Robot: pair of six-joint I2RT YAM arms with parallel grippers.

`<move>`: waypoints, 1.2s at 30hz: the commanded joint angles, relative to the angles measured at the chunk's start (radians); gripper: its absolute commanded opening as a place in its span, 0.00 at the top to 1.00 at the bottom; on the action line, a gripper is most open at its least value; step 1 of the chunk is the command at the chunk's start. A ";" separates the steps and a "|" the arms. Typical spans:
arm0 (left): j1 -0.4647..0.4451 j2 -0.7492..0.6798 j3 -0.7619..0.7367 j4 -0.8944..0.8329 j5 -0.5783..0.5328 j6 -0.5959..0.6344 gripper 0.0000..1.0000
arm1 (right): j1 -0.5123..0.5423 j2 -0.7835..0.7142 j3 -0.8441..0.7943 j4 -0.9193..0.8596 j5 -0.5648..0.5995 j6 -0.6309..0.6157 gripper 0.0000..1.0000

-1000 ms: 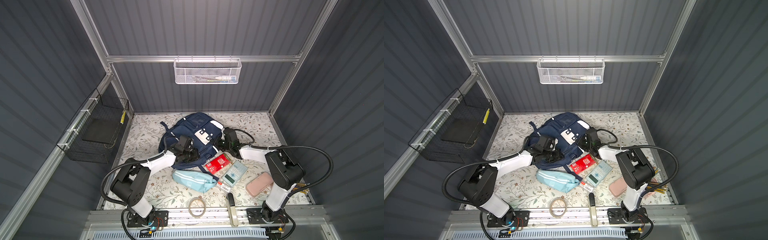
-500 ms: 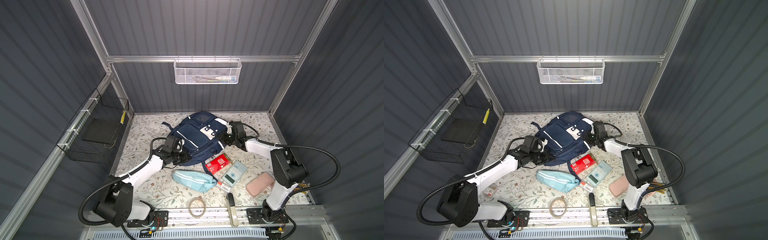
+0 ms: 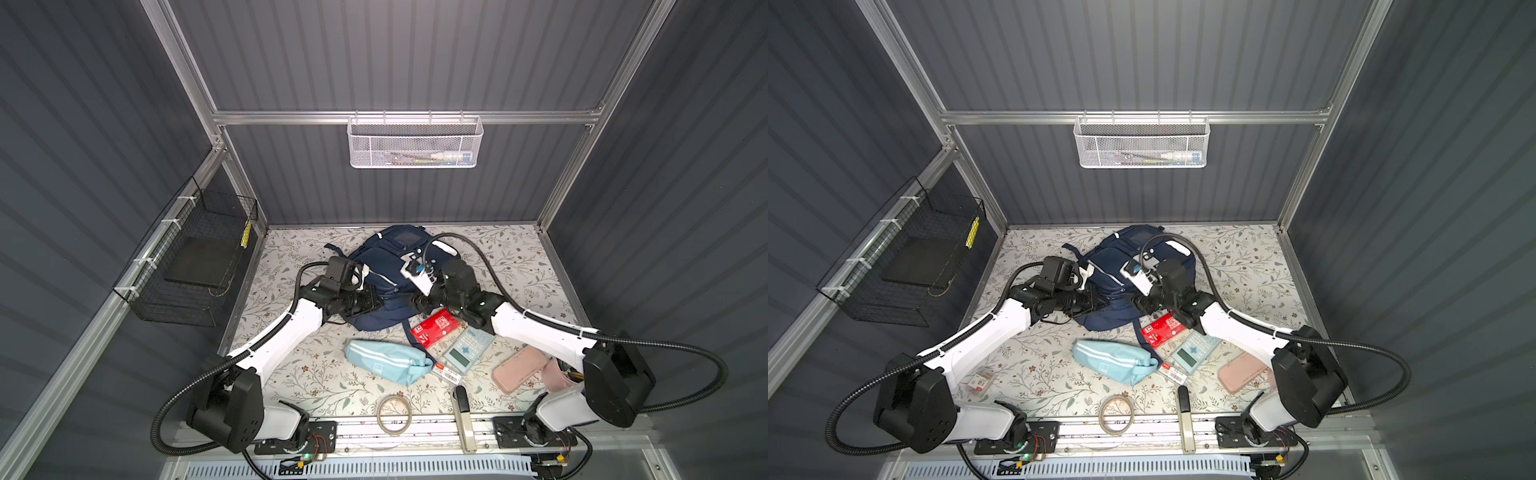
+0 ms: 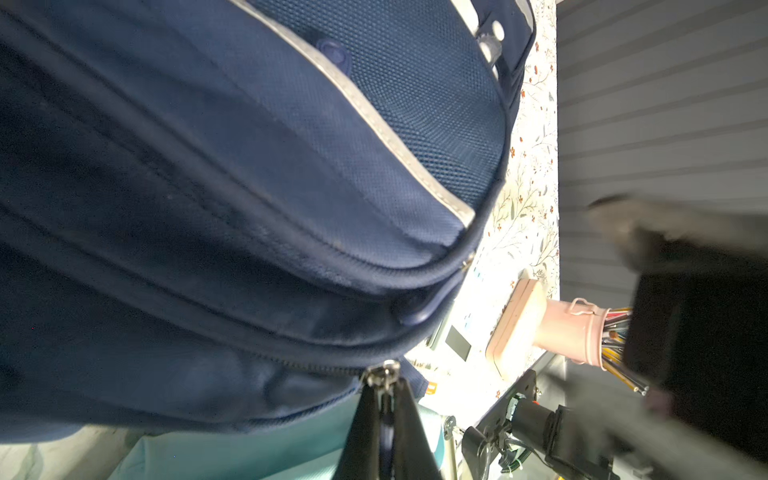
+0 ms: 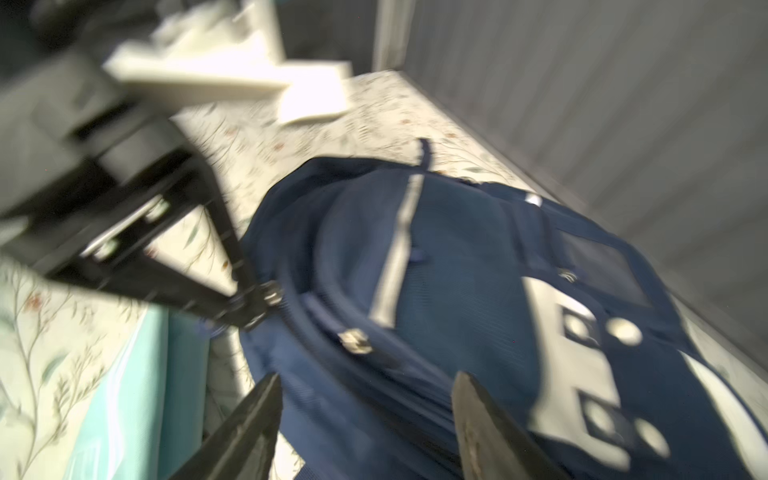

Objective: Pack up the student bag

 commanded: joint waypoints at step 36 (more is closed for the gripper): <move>0.125 -0.087 -0.143 0.135 0.074 -0.042 1.00 | -0.119 0.015 -0.107 0.116 0.206 -0.297 0.52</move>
